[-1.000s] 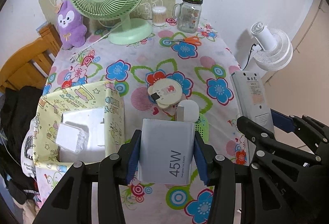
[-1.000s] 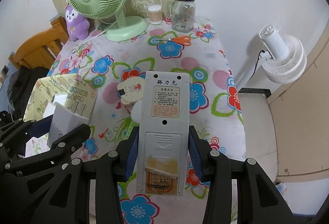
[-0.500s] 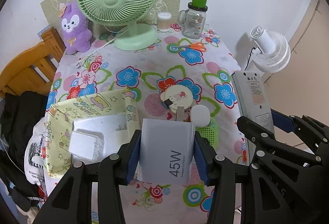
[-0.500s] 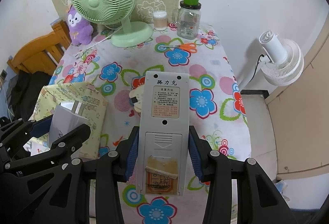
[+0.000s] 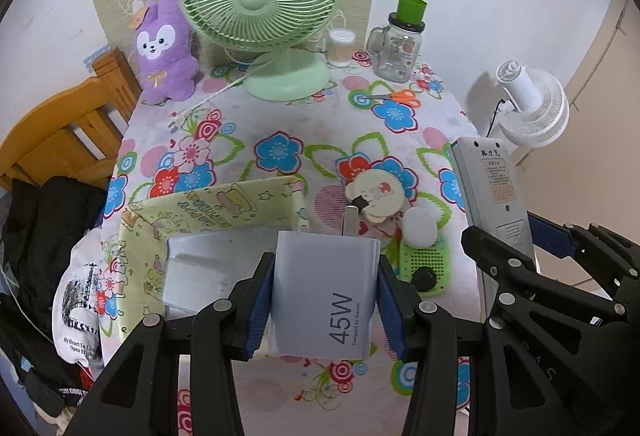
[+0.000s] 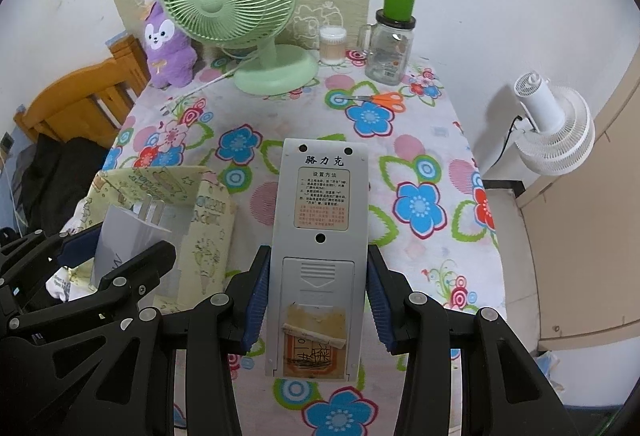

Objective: Organize rigid objects
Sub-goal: 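Carry the wall charger with left gripper while right gripper carries the remote over the fabric box, then open left gripper dropping the charger while right gripper releases the remote into the box, then withdraw both grippers from the box toward the remaining items on the cloth, then lower left gripper onto the white rounded case and close on it, then lift the white case with left gripper while right gripper grasps the black key fob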

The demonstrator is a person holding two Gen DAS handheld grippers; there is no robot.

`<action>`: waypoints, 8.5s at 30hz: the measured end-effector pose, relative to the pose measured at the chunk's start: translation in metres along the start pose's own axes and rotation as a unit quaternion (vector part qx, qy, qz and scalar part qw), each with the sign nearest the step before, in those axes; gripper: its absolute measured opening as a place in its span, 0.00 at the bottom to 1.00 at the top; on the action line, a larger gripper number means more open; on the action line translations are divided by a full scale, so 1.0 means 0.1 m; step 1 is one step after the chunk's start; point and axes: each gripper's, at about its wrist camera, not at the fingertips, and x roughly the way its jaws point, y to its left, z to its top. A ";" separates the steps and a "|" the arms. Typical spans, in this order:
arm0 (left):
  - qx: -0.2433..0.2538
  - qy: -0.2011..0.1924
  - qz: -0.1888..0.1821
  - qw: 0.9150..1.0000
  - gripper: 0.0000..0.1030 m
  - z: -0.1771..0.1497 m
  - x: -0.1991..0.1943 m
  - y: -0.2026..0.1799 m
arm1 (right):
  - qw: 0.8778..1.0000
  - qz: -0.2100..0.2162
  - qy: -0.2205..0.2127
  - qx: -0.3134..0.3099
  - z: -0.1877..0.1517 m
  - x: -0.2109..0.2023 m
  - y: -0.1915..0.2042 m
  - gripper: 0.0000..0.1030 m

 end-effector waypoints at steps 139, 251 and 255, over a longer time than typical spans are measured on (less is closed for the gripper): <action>0.026 0.031 -0.010 0.999 0.95 0.00 0.25 -0.23 | 0.998 0.047 0.029 0.038 -0.02 0.25 -0.47 0.79; -0.010 0.089 -0.009 0.996 0.46 -0.56 1.25 -0.73 | 0.991 0.069 0.098 -0.057 -0.38 1.33 -0.67 0.85; -0.007 0.094 -0.004 0.996 0.46 -0.67 1.24 -0.69 | 0.989 0.070 0.104 -0.077 -0.44 1.37 -0.55 0.84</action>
